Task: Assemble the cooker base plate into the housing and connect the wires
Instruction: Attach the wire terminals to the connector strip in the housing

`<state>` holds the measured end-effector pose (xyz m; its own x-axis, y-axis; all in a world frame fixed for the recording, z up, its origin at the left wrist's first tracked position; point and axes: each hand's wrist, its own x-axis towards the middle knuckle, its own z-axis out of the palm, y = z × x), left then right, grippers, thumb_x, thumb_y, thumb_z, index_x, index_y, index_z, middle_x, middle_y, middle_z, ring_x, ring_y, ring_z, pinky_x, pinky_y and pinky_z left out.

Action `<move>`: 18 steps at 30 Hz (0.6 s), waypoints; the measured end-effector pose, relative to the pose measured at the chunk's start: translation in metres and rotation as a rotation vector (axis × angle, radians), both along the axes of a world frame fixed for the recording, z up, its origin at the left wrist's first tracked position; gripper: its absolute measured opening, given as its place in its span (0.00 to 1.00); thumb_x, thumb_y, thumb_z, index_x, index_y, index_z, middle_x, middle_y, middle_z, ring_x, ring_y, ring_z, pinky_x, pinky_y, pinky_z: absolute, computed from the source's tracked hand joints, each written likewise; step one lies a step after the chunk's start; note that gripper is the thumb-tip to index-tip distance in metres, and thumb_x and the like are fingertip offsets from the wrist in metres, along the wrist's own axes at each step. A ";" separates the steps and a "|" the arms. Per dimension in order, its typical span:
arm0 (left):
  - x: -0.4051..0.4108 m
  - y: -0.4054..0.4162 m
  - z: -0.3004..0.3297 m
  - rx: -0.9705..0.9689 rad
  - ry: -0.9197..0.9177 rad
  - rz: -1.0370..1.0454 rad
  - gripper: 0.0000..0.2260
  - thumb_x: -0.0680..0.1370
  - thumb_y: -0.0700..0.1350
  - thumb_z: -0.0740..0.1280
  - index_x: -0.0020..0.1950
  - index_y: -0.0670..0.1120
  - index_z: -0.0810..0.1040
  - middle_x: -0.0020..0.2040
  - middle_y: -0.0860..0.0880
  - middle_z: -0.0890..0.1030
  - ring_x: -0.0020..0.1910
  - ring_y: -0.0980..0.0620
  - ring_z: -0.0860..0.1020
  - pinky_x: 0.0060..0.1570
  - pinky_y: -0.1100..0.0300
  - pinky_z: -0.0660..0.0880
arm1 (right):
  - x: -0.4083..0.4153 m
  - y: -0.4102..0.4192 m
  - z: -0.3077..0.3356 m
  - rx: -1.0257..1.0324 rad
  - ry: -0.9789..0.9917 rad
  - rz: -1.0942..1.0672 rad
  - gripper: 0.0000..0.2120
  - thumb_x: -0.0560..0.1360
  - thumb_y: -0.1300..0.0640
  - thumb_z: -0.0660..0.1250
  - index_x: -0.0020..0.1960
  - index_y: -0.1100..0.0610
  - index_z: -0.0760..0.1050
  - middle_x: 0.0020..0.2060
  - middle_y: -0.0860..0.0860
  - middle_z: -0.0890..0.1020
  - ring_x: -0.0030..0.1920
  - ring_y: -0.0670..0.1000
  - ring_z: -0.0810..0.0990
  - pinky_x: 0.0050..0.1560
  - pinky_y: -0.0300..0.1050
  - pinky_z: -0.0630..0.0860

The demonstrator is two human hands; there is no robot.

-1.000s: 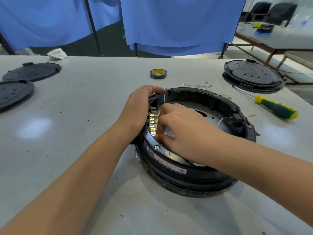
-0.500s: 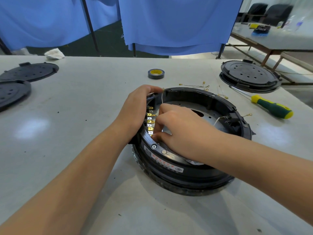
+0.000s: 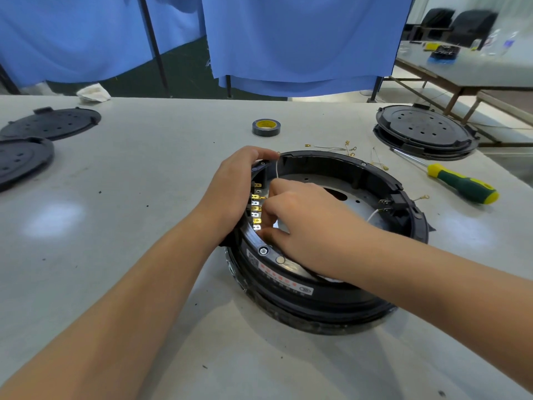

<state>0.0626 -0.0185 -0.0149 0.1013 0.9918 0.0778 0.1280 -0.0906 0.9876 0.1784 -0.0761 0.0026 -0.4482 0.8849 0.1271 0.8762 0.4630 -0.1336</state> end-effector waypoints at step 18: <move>-0.005 0.004 -0.004 0.051 0.028 -0.039 0.18 0.81 0.43 0.50 0.52 0.52 0.80 0.58 0.49 0.81 0.60 0.48 0.78 0.66 0.45 0.70 | 0.012 0.002 -0.005 -0.166 0.263 -0.036 0.03 0.72 0.48 0.71 0.41 0.43 0.77 0.46 0.44 0.75 0.50 0.46 0.75 0.49 0.45 0.73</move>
<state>0.0581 -0.0141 -0.0188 0.1429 0.9819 0.1246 0.1510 -0.1460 0.9777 0.1904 -0.0739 -0.0027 -0.3875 0.9177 0.0872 0.8168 0.3857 -0.4290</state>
